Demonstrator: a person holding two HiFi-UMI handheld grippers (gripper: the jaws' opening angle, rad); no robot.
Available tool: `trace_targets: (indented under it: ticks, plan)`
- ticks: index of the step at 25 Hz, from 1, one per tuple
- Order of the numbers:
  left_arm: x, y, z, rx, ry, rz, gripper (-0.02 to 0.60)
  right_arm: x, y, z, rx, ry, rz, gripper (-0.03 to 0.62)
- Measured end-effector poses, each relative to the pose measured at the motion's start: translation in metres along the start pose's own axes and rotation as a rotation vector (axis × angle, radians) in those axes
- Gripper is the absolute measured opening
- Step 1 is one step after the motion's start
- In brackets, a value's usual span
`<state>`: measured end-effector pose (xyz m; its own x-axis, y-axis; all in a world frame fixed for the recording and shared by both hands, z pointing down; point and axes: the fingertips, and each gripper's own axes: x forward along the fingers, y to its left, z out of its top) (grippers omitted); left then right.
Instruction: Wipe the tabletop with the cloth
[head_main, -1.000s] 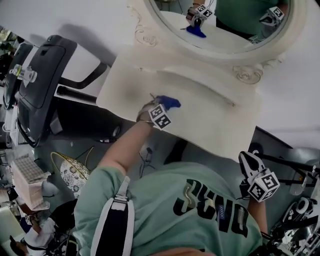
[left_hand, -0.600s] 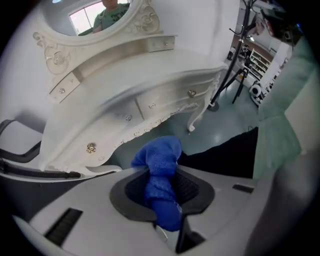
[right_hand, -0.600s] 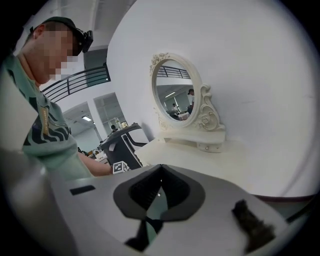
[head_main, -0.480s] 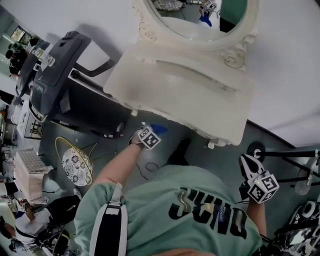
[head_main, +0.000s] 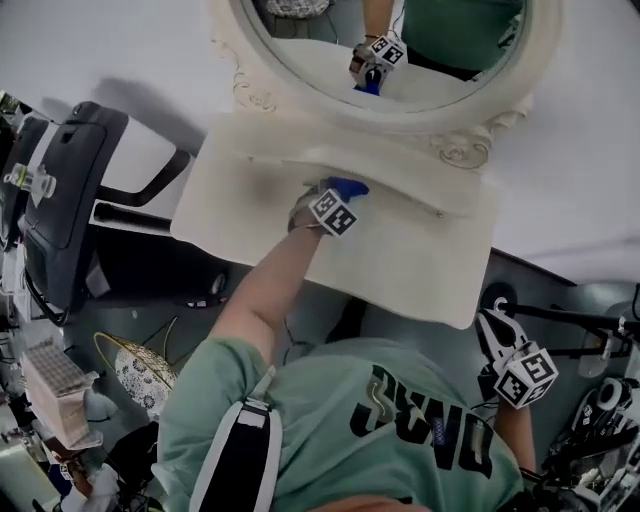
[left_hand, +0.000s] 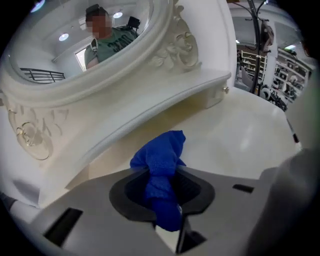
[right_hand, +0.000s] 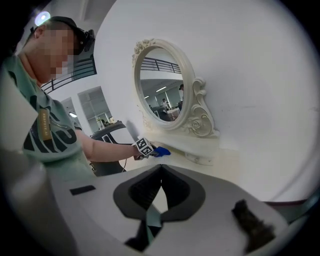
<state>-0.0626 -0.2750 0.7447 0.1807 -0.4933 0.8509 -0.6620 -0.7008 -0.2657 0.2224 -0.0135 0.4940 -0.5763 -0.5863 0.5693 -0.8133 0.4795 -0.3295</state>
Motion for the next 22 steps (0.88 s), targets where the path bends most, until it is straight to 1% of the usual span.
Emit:
trace_targets:
  ticks: [3, 5, 7, 12, 14, 16, 19, 22]
  plan:
    - [0.027, 0.015, 0.021, -0.011, -0.023, 0.000, 0.097, 0.019, -0.014, 0.012, 0.014, 0.049, -0.023, 0.012]
    - [0.033, 0.013, 0.031, -0.012, -0.041, -0.005, 0.097, 0.029, -0.015, 0.016, 0.013, 0.088, -0.020, 0.012]
    - [0.037, 0.011, 0.035, -0.003, -0.041, -0.012, 0.097, 0.039, -0.014, 0.020, 0.003, 0.110, -0.006, 0.012]
    - [0.029, 0.002, 0.022, 0.081, -0.013, -0.032, 0.094, 0.049, -0.012, 0.025, -0.018, 0.103, 0.024, 0.012]
    - [0.015, -0.013, 0.008, 0.095, -0.007, -0.040, 0.094, 0.046, -0.009, 0.022, -0.028, 0.099, 0.045, 0.012]
    - [-0.007, -0.032, -0.018, 0.091, 0.003, -0.048, 0.092, 0.040, -0.005, 0.016, -0.042, 0.089, 0.081, 0.012]
    - [-0.047, -0.065, -0.070, 0.075, 0.040, -0.051, 0.092, 0.022, 0.001, 0.002, -0.069, 0.053, 0.134, 0.012]
    - [-0.092, -0.110, -0.125, 0.039, 0.085, -0.036, 0.092, -0.016, 0.008, -0.022, -0.093, 0.016, 0.166, 0.012]
